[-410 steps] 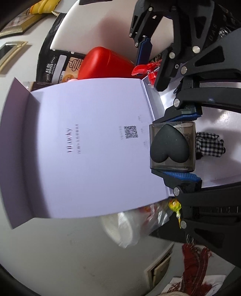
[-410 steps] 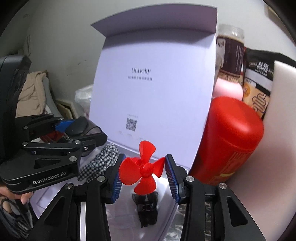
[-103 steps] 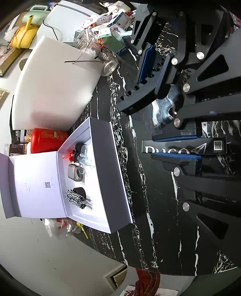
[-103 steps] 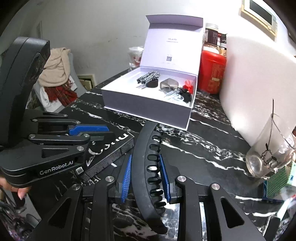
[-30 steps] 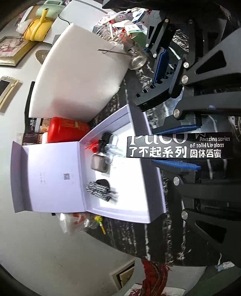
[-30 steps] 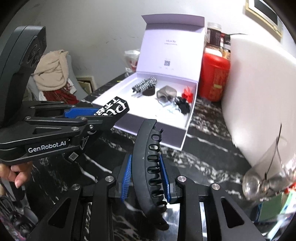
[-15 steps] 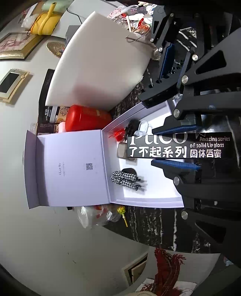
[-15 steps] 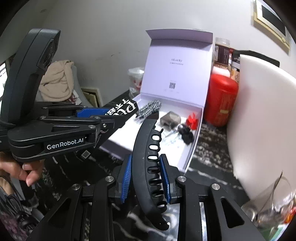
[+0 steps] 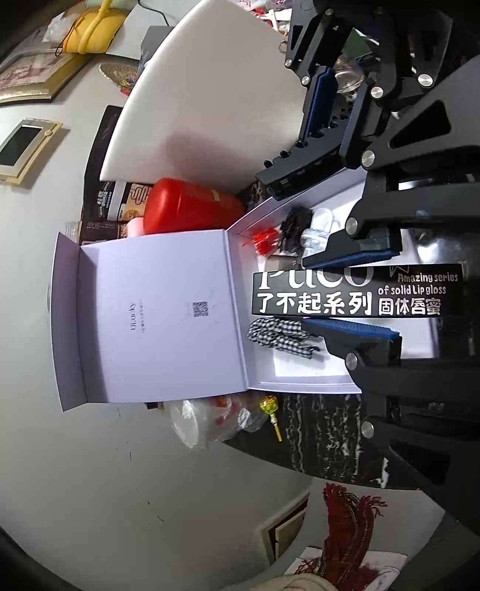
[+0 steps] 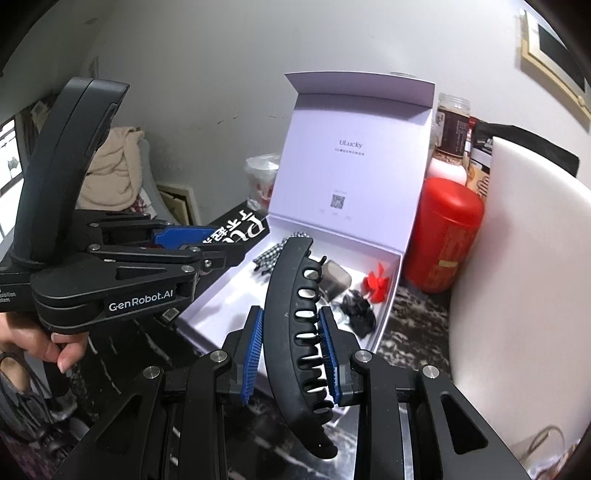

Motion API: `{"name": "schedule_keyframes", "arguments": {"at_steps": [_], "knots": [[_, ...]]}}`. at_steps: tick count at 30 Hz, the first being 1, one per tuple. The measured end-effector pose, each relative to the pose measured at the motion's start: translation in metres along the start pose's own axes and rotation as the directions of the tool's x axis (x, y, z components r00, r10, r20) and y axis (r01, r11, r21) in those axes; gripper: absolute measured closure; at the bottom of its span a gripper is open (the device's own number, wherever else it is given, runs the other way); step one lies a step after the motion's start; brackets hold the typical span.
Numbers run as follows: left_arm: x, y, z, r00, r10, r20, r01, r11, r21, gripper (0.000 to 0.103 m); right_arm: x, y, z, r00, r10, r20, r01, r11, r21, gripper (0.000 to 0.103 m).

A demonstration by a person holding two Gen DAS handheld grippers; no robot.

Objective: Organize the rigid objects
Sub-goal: 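Carry the lip gloss box and claw clip over the white box with both grippers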

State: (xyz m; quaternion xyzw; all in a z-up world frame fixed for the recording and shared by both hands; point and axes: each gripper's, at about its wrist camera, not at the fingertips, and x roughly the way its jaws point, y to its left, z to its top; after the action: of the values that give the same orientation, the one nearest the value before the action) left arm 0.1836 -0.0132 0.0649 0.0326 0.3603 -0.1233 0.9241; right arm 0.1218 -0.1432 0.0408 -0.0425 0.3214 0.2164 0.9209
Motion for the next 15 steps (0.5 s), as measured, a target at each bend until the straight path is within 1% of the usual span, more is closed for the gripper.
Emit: {"name": "schedule_keyframes", "arguments": {"at_steps": [10,15], "knots": [[0.029,0.014,0.016,1.000,0.009,-0.018,-0.009,1.000,-0.019,0.077,0.022,-0.017,0.021,1.000,-0.010,0.004,0.010,1.000,0.002,0.074],[0.044,0.017,0.024,0.999,0.021,-0.027,-0.021,1.000,0.001,0.077,0.038,-0.026,0.029,1.000,-0.021,0.001,0.021,1.000,0.005,0.074]]}}
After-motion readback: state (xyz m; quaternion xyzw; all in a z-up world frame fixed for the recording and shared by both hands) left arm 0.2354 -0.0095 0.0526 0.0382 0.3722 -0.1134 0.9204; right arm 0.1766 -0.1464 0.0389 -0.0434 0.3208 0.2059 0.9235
